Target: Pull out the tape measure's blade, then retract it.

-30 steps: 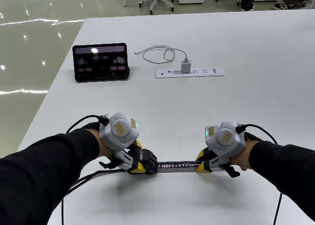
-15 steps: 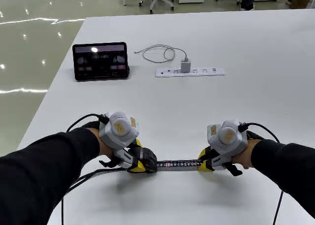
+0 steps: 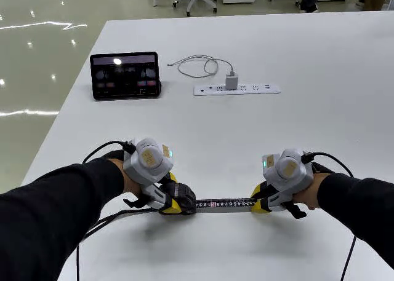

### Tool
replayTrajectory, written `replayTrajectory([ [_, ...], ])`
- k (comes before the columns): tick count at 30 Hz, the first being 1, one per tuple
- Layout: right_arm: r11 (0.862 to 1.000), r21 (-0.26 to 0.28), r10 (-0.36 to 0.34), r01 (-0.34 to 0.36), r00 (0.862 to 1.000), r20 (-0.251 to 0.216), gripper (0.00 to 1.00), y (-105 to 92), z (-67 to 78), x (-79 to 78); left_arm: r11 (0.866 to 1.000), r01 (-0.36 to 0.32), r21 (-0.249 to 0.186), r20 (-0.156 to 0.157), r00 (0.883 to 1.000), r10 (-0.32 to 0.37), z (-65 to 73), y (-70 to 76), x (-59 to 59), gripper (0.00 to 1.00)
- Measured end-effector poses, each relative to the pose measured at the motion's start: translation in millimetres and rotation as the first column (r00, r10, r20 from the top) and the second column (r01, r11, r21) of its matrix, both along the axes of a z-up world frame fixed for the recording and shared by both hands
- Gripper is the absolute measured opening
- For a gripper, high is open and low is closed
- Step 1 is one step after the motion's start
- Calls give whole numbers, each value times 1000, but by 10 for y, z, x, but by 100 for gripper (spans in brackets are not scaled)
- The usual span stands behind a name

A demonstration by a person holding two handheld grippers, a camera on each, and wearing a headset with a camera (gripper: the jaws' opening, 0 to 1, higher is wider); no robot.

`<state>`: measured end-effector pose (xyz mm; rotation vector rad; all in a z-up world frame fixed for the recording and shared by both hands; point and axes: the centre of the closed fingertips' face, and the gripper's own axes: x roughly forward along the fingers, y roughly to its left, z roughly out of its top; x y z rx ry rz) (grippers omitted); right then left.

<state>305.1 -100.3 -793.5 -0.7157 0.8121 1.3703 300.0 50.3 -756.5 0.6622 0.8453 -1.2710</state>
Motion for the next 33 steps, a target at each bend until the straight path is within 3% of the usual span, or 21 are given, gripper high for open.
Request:
replayTrajectory([
  [33,1000,-23,-18,19,1000,15,9,-229,7,17,1000,-9,-2,6,1000,9,-1,-9,4,32],
])
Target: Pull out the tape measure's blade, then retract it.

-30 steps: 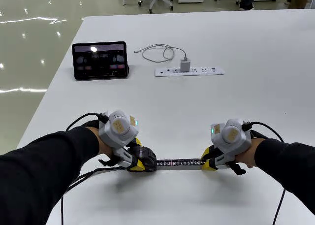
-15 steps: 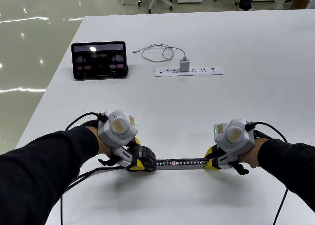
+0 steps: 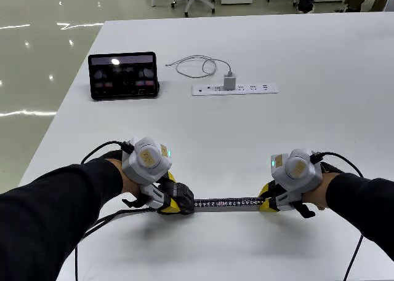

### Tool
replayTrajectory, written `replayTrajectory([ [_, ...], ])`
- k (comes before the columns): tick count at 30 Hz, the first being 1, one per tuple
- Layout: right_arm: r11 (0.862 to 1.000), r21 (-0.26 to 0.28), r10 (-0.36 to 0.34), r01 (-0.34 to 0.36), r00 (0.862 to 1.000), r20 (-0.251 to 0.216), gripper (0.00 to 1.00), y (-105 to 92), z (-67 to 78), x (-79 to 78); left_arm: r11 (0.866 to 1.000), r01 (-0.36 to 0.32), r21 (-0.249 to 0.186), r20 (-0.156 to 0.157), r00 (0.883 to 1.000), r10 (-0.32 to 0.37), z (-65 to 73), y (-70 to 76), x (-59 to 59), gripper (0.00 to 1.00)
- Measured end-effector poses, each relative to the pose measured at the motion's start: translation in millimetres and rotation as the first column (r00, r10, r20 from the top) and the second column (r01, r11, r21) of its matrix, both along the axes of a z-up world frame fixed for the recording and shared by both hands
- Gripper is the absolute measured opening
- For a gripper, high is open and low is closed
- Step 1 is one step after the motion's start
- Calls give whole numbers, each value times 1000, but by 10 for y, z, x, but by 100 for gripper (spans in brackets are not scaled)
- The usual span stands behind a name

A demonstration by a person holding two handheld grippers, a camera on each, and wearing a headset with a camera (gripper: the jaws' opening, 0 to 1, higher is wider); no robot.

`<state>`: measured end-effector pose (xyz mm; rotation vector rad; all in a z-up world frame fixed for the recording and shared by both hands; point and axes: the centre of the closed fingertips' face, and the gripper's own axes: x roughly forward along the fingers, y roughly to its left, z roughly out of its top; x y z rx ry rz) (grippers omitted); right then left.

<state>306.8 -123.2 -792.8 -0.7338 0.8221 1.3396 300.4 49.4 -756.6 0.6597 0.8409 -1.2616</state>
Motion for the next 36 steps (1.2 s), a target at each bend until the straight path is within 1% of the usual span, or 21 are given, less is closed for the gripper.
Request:
replayTrajectory([
  [19,1000,-6,-14,14,1000,3,9,-127,4,11,1000,5,4,4,1000,-5,5,3,-6,32],
  [24,1000,-17,-12,12,1000,5,9,-161,5,17,1000,3,4,2,1000,-3,3,4,-4,32],
  [32,999,-21,-25,25,1000,5,9,-243,7,13,1000,7,5,5,1000,-7,1,4,-2,31],
  [36,999,-24,-30,30,1000,5,9,-284,6,9,1000,6,6,2,1000,-6,-1,4,4,31],
])
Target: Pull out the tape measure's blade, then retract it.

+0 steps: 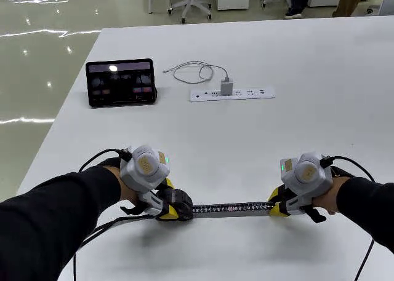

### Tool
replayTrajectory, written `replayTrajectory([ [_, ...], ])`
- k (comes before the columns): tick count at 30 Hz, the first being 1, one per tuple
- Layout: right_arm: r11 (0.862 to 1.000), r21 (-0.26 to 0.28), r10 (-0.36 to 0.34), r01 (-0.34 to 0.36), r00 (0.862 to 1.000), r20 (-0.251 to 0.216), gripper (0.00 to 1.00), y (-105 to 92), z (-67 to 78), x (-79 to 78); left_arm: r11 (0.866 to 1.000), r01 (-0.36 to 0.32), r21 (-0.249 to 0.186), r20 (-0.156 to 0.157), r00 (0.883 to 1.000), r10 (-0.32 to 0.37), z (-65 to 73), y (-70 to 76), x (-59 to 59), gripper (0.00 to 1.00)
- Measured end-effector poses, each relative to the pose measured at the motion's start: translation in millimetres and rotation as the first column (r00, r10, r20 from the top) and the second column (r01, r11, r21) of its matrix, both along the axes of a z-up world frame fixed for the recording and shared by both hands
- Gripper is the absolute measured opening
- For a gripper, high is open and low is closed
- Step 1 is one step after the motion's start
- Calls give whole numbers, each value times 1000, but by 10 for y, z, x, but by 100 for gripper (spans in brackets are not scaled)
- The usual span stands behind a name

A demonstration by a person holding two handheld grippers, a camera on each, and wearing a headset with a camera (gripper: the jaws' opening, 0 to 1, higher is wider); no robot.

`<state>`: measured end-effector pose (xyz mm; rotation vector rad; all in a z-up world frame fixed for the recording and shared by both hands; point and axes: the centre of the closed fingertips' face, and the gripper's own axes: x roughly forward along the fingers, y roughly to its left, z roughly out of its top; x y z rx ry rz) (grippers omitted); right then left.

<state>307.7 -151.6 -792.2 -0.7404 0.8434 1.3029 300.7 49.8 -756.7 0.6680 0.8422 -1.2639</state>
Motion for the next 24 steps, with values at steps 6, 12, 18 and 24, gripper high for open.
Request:
replayTrajectory([
  [6,1000,-2,-4,4,1000,1,9,-48,-2,12,1000,1,-1,-1,1000,-1,-4,-1,1,32],
  [12,1000,-3,-12,12,1000,-1,8,-93,-1,3,1000,0,-2,-3,1000,0,-4,-1,0,32],
  [18,1000,-8,-12,12,1000,1,8,-148,-7,12,1000,0,-3,-2,1000,0,-9,-2,0,32],
  [24,1000,-13,-18,18,1000,0,8,-203,-9,19,1000,0,-3,-2,1000,0,-6,-4,0,32],
])
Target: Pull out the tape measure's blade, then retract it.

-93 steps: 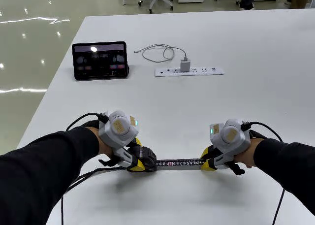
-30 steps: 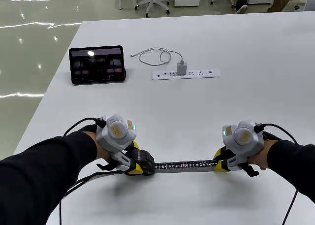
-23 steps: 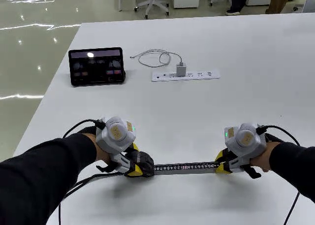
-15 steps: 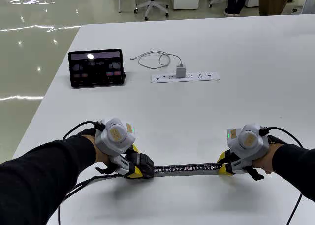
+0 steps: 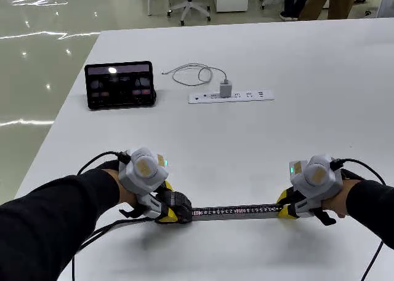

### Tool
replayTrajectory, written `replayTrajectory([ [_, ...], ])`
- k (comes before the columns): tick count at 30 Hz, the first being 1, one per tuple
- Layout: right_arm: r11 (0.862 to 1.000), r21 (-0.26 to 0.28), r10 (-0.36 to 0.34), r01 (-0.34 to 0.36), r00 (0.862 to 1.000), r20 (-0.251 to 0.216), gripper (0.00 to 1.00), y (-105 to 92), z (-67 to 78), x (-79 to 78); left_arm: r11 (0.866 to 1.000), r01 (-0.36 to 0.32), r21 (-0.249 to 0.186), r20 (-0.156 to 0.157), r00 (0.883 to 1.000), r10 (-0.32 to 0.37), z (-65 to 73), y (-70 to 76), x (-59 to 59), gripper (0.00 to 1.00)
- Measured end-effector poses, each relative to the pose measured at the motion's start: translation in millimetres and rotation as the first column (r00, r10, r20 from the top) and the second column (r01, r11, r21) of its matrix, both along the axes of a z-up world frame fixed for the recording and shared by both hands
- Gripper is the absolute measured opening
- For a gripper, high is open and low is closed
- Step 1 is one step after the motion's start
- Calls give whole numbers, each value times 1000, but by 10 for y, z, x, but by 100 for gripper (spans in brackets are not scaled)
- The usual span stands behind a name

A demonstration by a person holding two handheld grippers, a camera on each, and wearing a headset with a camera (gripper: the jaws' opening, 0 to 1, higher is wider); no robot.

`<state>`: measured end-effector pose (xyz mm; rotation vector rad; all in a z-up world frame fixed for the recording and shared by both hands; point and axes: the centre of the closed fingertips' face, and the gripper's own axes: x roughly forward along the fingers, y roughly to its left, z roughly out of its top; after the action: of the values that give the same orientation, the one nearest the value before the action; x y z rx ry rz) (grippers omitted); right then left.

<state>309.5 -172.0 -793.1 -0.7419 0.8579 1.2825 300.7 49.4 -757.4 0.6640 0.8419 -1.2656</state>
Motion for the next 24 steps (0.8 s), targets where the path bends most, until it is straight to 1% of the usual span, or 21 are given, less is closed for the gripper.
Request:
replayTrajectory([
  [13,1000,-10,-14,14,1000,1,8,-131,1,1,1000,-3,2,4,1000,3,-1,-4,3,32],
  [24,1000,-15,-20,20,1000,0,9,-189,6,0,1000,-3,1,3,1000,3,-1,-4,6,32],
])
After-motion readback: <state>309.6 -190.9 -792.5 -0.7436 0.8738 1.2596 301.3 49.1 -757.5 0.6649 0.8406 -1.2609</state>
